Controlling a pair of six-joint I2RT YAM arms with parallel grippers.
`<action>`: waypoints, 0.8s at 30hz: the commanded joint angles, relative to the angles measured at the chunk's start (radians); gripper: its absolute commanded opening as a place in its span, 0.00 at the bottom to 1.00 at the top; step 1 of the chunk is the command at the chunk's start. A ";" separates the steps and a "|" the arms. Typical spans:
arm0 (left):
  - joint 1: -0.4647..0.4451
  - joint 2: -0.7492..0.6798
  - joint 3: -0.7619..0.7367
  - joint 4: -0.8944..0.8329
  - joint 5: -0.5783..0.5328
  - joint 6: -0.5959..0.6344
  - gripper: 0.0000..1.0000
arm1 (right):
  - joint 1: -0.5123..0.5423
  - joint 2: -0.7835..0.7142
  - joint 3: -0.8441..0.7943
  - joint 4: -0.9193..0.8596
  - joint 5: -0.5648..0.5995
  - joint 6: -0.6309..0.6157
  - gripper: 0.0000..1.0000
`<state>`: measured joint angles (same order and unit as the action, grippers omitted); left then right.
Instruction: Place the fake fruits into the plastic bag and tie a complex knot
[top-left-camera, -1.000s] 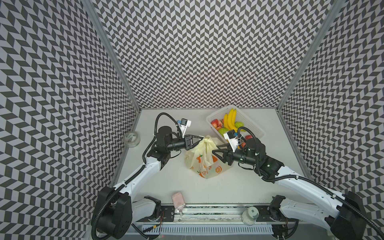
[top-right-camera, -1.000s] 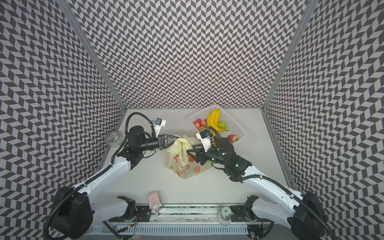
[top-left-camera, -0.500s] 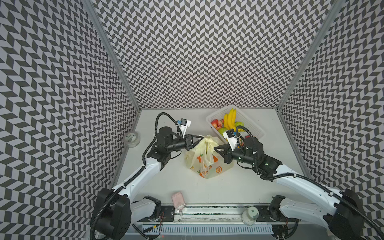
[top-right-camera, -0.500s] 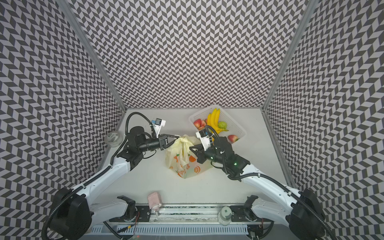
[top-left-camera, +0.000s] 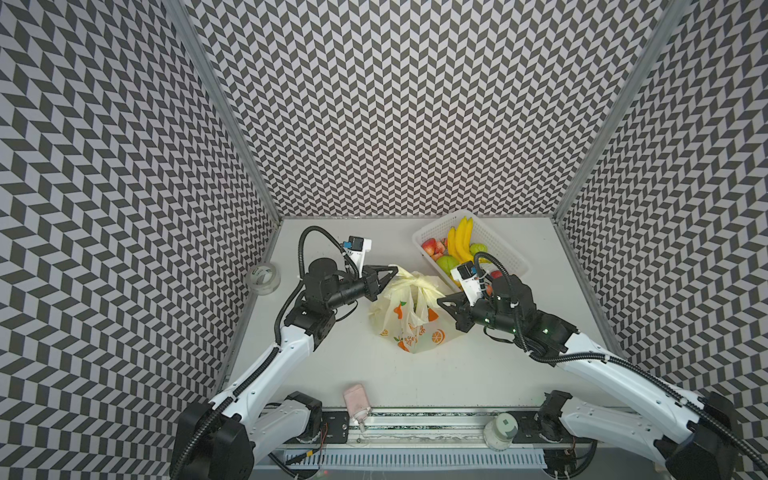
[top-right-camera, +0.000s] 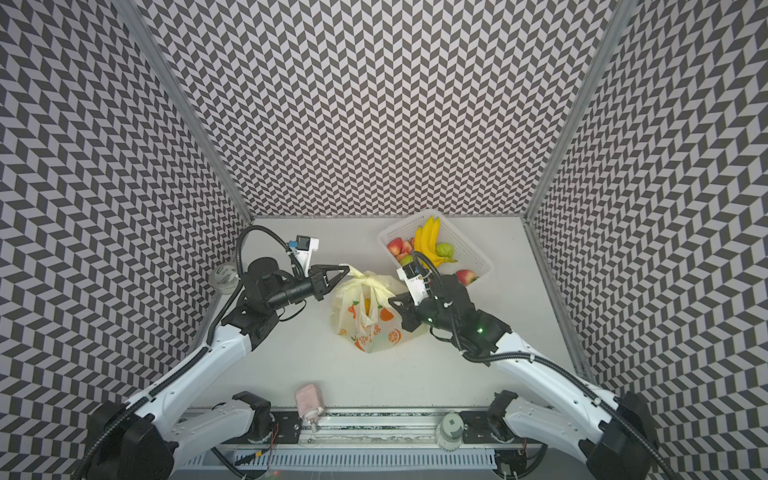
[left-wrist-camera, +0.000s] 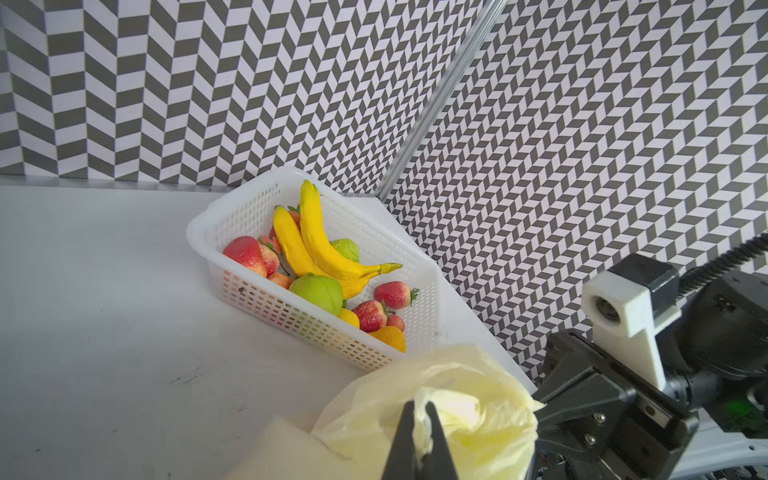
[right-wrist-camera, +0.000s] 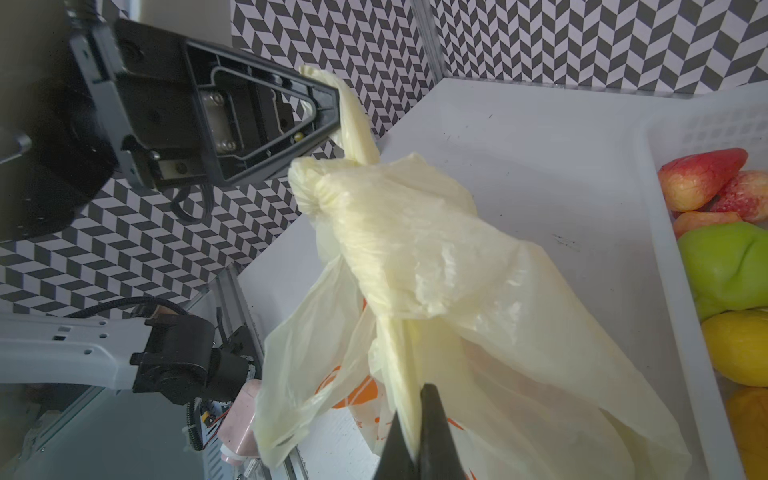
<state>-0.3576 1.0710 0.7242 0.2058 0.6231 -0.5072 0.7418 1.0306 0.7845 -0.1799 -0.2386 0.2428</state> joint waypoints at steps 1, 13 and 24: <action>0.035 -0.025 -0.018 -0.002 -0.088 0.019 0.00 | -0.004 -0.024 0.019 -0.083 0.055 -0.024 0.00; 0.122 -0.051 -0.103 0.001 -0.142 0.006 0.00 | -0.007 -0.005 -0.020 -0.131 0.247 -0.036 0.00; 0.220 -0.046 -0.201 0.029 -0.194 0.000 0.00 | -0.090 0.020 -0.102 -0.109 0.323 -0.019 0.00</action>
<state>-0.1940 1.0374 0.5358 0.1947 0.5529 -0.5064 0.6945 1.0538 0.7170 -0.2543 -0.0048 0.2173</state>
